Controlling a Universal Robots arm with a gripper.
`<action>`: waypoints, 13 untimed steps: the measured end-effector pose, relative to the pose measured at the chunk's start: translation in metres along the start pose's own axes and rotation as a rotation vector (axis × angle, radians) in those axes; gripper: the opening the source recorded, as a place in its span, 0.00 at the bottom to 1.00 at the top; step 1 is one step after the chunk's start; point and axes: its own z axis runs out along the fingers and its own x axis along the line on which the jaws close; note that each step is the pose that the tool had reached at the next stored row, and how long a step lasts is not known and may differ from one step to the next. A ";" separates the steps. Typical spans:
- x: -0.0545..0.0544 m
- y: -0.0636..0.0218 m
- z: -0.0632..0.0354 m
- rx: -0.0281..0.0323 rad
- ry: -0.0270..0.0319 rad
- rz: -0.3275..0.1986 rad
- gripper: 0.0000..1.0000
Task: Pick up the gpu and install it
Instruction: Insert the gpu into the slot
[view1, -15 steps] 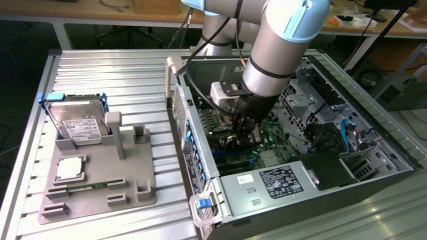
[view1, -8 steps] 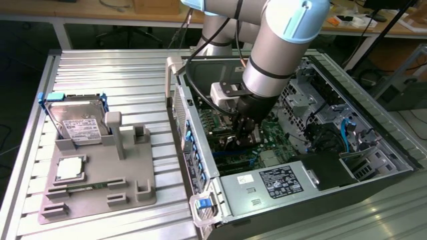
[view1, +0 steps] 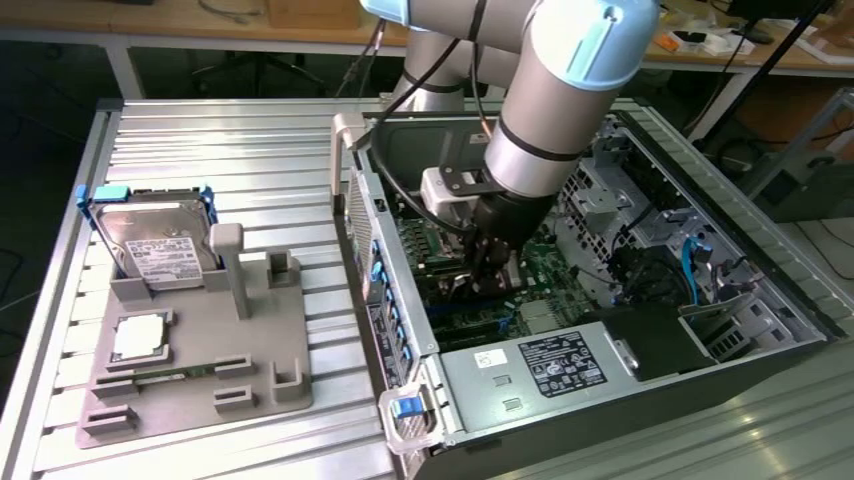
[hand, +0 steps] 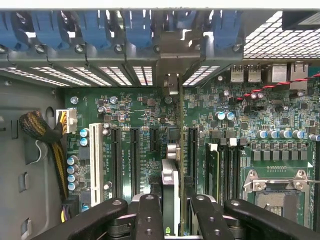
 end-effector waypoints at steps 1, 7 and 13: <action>0.000 0.0001 0.0011 -0.0001 0.0002 0.000 0.27; 0.000 0.0006 0.0081 0.0002 -0.0003 0.000 0.27; 0.000 0.0010 0.0112 -0.0001 0.0003 0.000 0.27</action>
